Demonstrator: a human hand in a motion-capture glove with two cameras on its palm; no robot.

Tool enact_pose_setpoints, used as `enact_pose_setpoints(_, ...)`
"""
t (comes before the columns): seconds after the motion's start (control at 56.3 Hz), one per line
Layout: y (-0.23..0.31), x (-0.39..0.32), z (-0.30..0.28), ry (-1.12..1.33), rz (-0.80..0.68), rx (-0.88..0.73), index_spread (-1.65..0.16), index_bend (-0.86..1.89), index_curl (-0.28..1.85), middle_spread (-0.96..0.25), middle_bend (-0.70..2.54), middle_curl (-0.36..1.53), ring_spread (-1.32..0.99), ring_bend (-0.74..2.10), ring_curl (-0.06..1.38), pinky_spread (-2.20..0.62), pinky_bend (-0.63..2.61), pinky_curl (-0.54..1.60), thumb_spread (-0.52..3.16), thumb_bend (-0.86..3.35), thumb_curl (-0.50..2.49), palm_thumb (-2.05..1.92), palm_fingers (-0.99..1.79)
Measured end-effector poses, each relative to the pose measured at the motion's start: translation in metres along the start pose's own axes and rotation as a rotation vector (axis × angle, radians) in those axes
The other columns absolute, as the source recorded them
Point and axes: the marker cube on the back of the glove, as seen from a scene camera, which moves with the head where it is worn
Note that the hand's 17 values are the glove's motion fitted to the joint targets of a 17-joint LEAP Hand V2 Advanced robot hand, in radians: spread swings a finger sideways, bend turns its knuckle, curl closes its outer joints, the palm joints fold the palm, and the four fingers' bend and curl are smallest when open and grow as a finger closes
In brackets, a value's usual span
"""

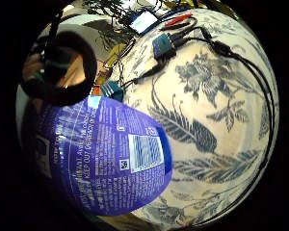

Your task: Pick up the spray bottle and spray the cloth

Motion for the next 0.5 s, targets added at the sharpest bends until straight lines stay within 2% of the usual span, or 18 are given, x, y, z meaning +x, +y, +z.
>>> enact_pose_setpoints(0.284,-0.023,-0.004,0.026,-0.056,-0.025,-0.022,-0.23,0.14,0.21,-0.04,0.28,0.39,-0.12,0.55,0.37,-0.01,0.27,0.35,0.84,-0.03,0.4,0.87,0.85)
enact_pose_setpoints(0.355,-0.019,-0.01,0.026,-0.084,-0.024,-0.048,-0.25,0.28,0.28,-0.08,0.32,0.4,-0.13,0.5,0.35,-0.01,0.14,0.31,0.84,-0.01,0.41,0.9,1.07)
enact_pose_setpoints(0.497,-0.007,-0.029,0.011,-0.155,-0.079,-0.018,-0.25,0.29,0.36,-0.12,0.35,0.44,-0.14,0.49,0.38,-0.04,0.18,0.31,0.68,0.0,0.49,1.02,1.15)
